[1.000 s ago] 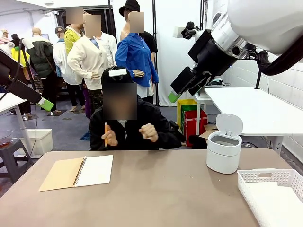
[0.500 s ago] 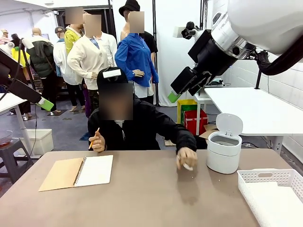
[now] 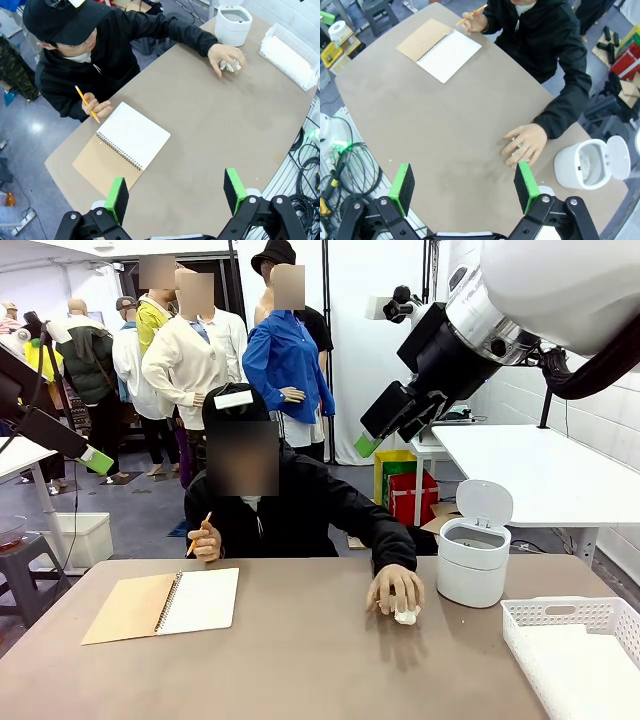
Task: Sort the paper based on its condition.
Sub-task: If a person hands you a paper, place it in the Organizing basket , and if it's crumpled, put it in the Trash can.
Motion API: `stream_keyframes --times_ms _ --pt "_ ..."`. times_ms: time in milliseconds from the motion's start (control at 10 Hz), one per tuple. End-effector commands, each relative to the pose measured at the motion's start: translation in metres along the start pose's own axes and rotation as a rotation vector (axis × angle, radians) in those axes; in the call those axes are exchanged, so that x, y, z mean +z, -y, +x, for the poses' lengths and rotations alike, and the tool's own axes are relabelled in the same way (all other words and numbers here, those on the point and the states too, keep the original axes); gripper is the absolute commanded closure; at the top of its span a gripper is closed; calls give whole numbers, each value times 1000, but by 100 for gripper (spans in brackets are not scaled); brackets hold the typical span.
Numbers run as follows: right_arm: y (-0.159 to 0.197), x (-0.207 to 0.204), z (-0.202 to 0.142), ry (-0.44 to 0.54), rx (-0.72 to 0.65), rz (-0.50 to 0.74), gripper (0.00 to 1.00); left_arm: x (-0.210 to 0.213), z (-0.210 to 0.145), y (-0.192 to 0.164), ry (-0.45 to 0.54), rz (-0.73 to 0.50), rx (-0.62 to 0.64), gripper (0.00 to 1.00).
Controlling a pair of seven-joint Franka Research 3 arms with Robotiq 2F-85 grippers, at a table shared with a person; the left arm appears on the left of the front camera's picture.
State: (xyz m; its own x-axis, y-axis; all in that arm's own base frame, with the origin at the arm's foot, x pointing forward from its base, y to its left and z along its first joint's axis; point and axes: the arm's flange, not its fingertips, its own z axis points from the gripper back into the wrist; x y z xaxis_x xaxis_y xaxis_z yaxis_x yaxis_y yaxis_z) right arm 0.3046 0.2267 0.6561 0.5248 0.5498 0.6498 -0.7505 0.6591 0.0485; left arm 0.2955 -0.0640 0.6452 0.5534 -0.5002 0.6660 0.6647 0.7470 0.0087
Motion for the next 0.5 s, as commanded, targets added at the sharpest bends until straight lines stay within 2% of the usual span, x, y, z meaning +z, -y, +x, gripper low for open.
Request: stream_keyframes --times_ms 0,400 --pt "0 0 0 0 0 0 0 1 0 -1 5 2 6 0" --pt "24 -28 -7 -158 -82 58 0 1 0 -1 5 2 6 0"
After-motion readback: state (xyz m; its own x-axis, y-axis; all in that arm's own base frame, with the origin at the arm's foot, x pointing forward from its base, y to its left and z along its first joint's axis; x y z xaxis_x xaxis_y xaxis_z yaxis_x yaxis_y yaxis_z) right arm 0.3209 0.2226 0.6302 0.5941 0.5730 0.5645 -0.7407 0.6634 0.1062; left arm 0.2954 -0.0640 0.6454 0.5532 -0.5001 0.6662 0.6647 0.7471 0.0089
